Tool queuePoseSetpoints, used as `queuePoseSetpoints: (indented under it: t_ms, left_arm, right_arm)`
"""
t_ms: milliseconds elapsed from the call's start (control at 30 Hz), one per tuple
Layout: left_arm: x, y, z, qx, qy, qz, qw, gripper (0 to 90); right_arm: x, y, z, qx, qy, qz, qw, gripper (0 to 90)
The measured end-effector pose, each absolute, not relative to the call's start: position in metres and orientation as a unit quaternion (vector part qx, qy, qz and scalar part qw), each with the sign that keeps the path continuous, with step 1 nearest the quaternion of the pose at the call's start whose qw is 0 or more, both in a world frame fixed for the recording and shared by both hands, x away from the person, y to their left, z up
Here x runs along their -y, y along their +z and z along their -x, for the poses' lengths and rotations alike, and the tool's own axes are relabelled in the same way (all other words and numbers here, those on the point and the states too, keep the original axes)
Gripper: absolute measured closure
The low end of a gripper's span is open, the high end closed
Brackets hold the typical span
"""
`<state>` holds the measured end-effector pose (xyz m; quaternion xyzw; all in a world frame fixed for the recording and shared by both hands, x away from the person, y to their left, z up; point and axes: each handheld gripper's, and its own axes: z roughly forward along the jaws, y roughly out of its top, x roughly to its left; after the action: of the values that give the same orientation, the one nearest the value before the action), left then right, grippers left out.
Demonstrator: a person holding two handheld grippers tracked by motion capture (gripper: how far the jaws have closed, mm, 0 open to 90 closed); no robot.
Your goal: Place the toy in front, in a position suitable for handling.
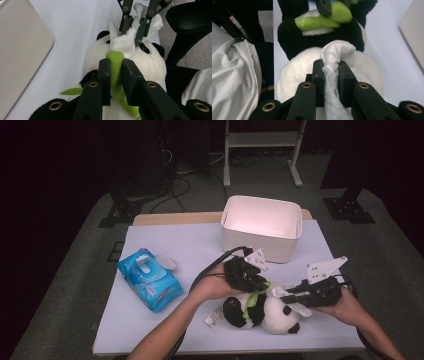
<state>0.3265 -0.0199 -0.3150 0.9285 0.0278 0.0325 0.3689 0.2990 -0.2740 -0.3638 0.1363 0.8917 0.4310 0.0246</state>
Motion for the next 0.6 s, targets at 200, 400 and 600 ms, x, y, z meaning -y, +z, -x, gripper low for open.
queuePoseSetpoints:
  t_ms: [200,400,600]
  left_arm:
    - [0.021,-0.319,-0.323,-0.021,0.021,-0.930,0.368,77.1]
    - [0.015,-0.317,-0.323,-0.024,0.025,-0.928,0.370,77.2]
    - [0.004,-0.319,-0.326,-0.034,0.027,-0.928,0.371,77.1]
  right_arm:
    - [0.280,-0.368,-0.298,-0.889,0.432,-0.148,0.024,78.1]
    - [0.273,-0.370,-0.303,-0.888,0.435,-0.147,0.024,78.1]
    - [0.258,-0.368,-0.314,-0.890,0.434,-0.138,0.032,78.0]
